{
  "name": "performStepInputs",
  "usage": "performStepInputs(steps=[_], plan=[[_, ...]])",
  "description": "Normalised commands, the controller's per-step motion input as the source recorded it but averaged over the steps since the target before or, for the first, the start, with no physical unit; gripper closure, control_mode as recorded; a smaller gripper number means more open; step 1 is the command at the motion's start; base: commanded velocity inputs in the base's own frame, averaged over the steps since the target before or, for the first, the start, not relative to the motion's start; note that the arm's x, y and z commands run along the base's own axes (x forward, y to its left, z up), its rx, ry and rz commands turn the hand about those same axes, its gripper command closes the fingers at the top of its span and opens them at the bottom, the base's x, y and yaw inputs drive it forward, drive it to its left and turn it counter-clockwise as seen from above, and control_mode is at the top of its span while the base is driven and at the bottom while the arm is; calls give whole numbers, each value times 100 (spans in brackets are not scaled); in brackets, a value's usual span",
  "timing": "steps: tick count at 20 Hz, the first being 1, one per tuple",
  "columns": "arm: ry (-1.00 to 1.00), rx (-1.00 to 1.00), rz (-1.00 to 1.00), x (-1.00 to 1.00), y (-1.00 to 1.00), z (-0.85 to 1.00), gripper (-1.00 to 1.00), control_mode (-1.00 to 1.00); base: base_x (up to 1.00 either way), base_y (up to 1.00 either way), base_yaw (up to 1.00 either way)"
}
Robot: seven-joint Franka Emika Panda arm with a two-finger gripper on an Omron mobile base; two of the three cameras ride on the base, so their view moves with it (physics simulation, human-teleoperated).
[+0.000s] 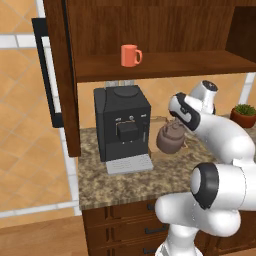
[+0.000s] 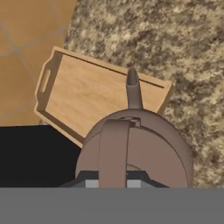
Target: Pick the kettle from the counter and place it on the tray. Then pick the mug from the cabinet and place it on the tray. Then close the cabinet doors.
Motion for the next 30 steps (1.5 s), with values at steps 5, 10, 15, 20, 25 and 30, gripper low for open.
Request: performStepInputs(steps=[5, 10, 15, 20, 25, 30], plan=[[-12, 0, 0, 12, -1, 7, 100, -100, 0, 0, 0], [0, 0, 0, 50, -4, 0, 100, -100, 0, 0, 0], [0, 0, 0, 57, -6, 0, 100, -100, 0, 0, 0], [0, 0, 0, 39, -2, 0, 100, -100, 0, 0, 0], [0, 0, 0, 39, -2, -3, 100, -100, 0, 0, 0], [0, 0, 0, 35, -2, -13, 100, -100, 0, 0, 0]])
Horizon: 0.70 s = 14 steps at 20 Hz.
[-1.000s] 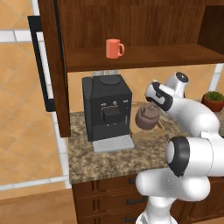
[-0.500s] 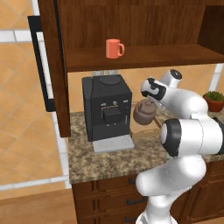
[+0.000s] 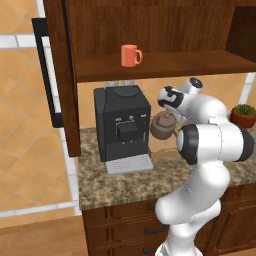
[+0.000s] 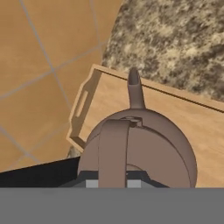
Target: Pick the kettle from the counter and place it on the tray. Then pick the mug from the cabinet and place it on the tray. Then close the cabinet doors.
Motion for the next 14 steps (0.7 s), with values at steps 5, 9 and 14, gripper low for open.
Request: performStepInputs(steps=[5, 9, 14], plan=[[0, 0, 0, 34, -3, -17, 100, -100, 0, 0, 0], [0, 0, 0, 40, -4, -16, 100, -100, 0, 0, 0], [0, 0, 0, 37, -8, -10, 100, -100, 0, 0, 0]])
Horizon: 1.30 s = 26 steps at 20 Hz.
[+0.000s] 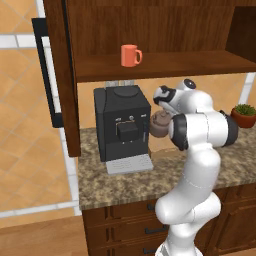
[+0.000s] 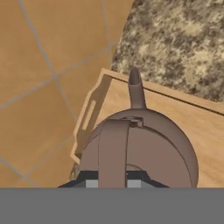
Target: Pick the kettle from the counter and place it on the tray. Then pick the mug from the cabinet and place it on the tray. Then close the cabinet doors.
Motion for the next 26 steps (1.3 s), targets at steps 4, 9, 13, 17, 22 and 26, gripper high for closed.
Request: performStepInputs(steps=[4, 9, 13, 17, 22, 26], plan=[[0, 1, 0, 17, -3, -11, 100, -100, 0, 0, 0], [0, 1, 0, 12, 0, -18, 100, -100, 0, 0, 0], [0, 2, 0, 5, 0, -25, 100, -100, 0, 0, 0], [0, 1, 0, 0, 0, -17, -100, -100, 0, 0, 0], [0, 2, 0, 0, -2, -1, -100, -100, 0, 0, 0], [-1, 2, 0, 0, -2, 0, -100, -100, 0, 0, 0]])
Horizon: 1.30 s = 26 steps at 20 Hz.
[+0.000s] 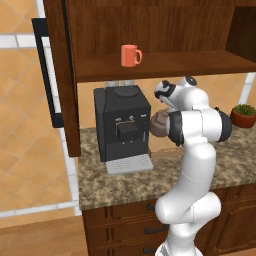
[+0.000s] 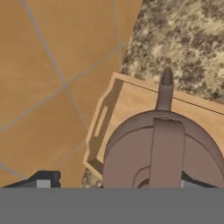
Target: Pick the kettle from the counter and place it on the tray. Then pick the mug from the cabinet and place it on the tray. Then close the cabinet doors.
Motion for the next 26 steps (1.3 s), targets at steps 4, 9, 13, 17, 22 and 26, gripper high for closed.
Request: performStepInputs(steps=[4, 9, 13, 17, 22, 26], plan=[[-5, 2, 0, 0, 0, 0, -100, -100, 0, 0, 0], [-9, 2, 0, 0, 0, 0, -100, -100, 0, 0, 0], [-22, 1, 0, -25, 0, 0, -100, -100, 0, 0, 0], [-19, 2, 0, -67, 1, 0, -100, -100, 0, 0, 0], [-14, 0, 0, -88, 0, 27, -100, -100, 0, 0, 0], [-14, 0, 0, -80, 0, 69, -100, -100, 0, 0, 0]])
